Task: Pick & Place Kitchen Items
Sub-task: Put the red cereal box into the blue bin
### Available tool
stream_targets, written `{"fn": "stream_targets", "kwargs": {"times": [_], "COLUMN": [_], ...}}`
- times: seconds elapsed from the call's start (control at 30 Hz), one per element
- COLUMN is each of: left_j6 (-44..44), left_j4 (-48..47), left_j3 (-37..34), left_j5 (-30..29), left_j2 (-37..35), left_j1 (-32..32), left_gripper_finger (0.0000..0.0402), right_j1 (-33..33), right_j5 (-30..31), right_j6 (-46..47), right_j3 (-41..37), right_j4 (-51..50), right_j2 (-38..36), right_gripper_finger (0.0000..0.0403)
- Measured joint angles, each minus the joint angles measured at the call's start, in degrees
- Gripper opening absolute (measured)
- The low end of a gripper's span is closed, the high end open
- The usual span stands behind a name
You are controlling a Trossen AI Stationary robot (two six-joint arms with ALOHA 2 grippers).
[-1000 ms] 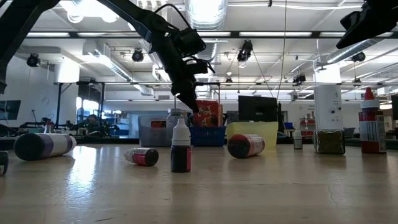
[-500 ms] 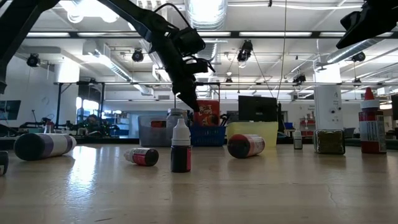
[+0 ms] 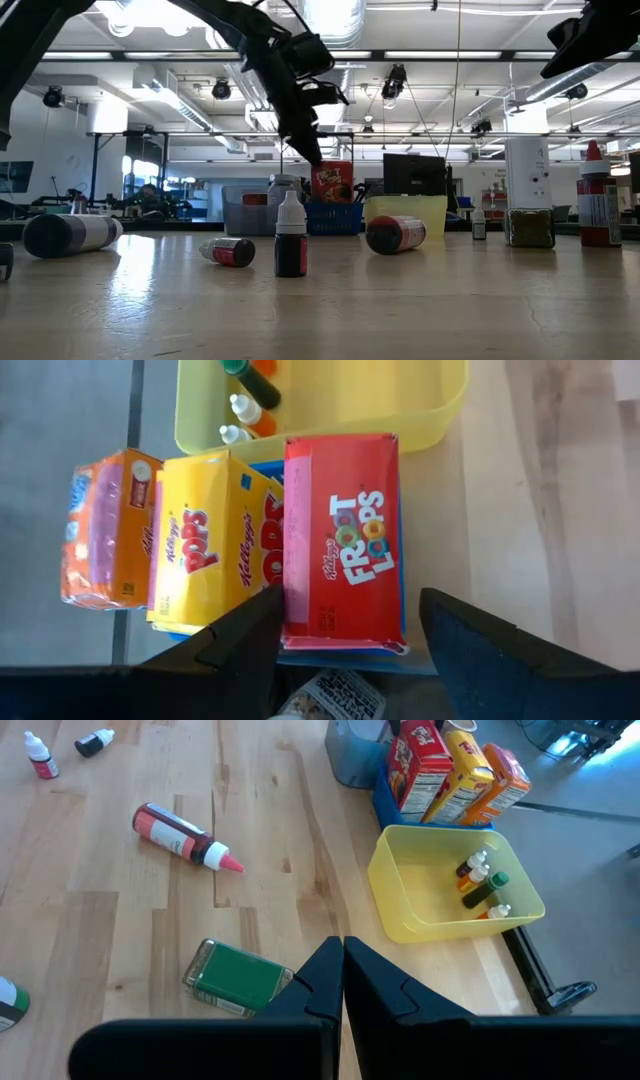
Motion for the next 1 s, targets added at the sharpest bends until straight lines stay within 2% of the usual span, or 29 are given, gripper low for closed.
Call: {"fn": "stream_targets", "kwargs": {"times": [0.3, 0.7, 0.83, 1.0], "left_j6": [0.0, -0.2, -0.3, -1.0], "left_j4": [-5.4, -5.7, -5.3, -5.3], "left_j3": [5.6, 5.9, 5.9, 5.9], "left_j5": [-1.5, -1.4, -0.9, 0.1], "left_j2": [-0.1, 0.2, 0.2, 0.2], "left_j1": [-1.1, -2.4, -2.7, -2.6], "left_gripper_finger": [0.0241, 0.0232, 0.0205, 0.0138], "right_j1": [0.0, 0.0, 0.0, 0.0], "right_j5": [0.0, 0.0, 0.0, 0.0], "right_j6": [0.0, 0.0, 0.0, 0.0], "right_j3": [0.0, 0.0, 0.0, 0.0], "right_j4": [0.0, 0.0, 0.0, 0.0], "right_j2": [0.0, 0.0, 0.0, 0.0], "right_gripper_finger": [0.0008, 0.0008, 0.0008, 0.0008]}}
